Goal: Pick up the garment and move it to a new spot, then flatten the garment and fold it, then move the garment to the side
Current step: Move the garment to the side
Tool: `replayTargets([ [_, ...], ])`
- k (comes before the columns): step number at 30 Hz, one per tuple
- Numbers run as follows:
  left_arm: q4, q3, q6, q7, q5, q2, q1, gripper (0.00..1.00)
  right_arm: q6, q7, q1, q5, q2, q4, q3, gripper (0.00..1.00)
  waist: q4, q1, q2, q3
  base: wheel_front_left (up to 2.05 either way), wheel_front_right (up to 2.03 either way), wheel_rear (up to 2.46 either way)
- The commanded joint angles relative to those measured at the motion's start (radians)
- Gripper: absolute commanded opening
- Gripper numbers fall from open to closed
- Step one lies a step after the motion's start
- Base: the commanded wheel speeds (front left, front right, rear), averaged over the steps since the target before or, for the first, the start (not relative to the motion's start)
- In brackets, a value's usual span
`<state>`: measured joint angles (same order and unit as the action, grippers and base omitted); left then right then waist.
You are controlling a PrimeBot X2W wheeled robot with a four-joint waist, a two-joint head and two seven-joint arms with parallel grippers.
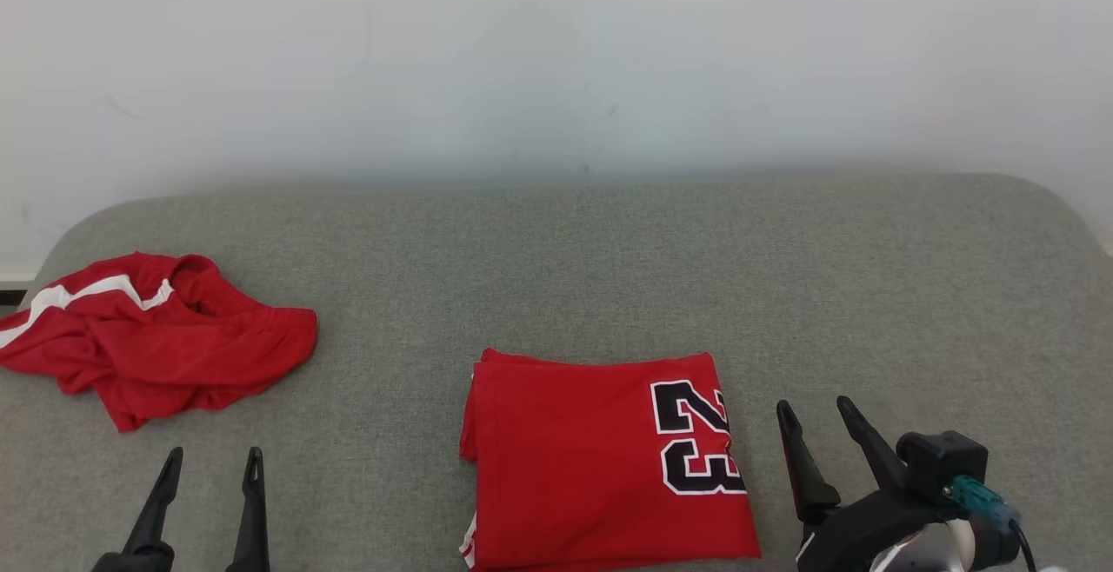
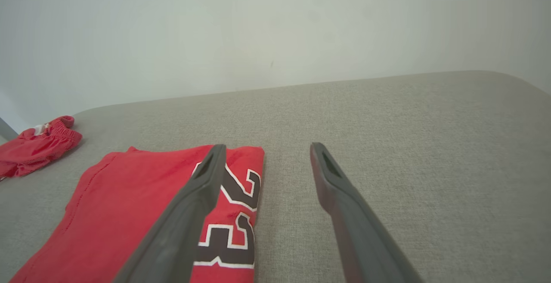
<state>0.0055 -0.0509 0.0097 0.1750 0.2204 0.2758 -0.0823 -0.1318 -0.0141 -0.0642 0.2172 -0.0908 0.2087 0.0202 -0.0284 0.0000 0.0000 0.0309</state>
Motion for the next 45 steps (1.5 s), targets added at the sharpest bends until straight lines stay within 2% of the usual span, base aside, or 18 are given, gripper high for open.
replayTargets([
  [1,0.002,-0.005,0.002,0.006,0.001,-0.003,0.011,1.00,0.002,0.001,-0.032,0.006,-0.008,0.035,0.012,1.00,-0.014,0.0000,0.0000,-0.014,0.00,0.00,0.00],
  [5,0.003,-0.019,-0.001,0.007,-0.002,-0.006,0.027,1.00,0.002,0.004,-0.082,0.010,-0.011,0.113,0.028,1.00,-0.031,0.0000,0.0000,-0.035,0.00,0.00,0.00],
  [14,0.035,-0.068,-0.019,0.025,-0.014,-0.027,0.119,1.00,0.002,-0.039,-0.250,0.013,-0.010,0.403,0.050,1.00,-0.096,0.0000,0.0000,-0.123,0.00,0.00,0.00],
  [22,0.068,-0.084,-0.018,0.042,-0.013,-0.034,0.148,1.00,0.002,-0.099,-0.286,0.035,0.011,0.601,0.094,1.00,-0.115,0.0000,0.0000,-0.129,0.00,0.00,0.00],
  [23,0.069,-0.083,-0.017,0.044,-0.012,-0.034,0.146,1.00,0.002,-0.105,-0.286,0.043,0.016,0.616,0.101,0.71,-0.114,0.0000,0.0000,-0.127,0.00,0.00,0.00],
  [25,0.071,-0.081,-0.012,0.046,-0.009,-0.033,0.141,1.00,0.002,-0.115,-0.292,0.053,0.018,0.646,0.113,0.00,-0.109,0.0000,0.0000,-0.126,0.00,0.00,0.00],
  [28,0.075,-0.083,-0.012,0.051,-0.004,-0.034,0.141,1.00,0.002,-0.131,-0.317,0.065,0.008,0.676,0.123,0.00,-0.105,0.0000,0.0000,-0.125,0.00,0.00,0.00],
  [35,0.057,-0.084,0.006,0.064,-0.004,-0.044,0.140,1.00,0.002,-0.164,-0.455,0.082,-0.059,0.678,0.163,0.00,-0.080,0.0000,0.0000,-0.148,0.00,0.00,0.00],
  [45,0.008,-0.084,0.004,0.082,-0.017,-0.043,0.224,1.00,0.002,-0.124,-0.689,0.103,-0.263,0.634,0.241,0.00,-0.020,0.0000,0.0000,-0.307,0.00,0.00,0.00],
])
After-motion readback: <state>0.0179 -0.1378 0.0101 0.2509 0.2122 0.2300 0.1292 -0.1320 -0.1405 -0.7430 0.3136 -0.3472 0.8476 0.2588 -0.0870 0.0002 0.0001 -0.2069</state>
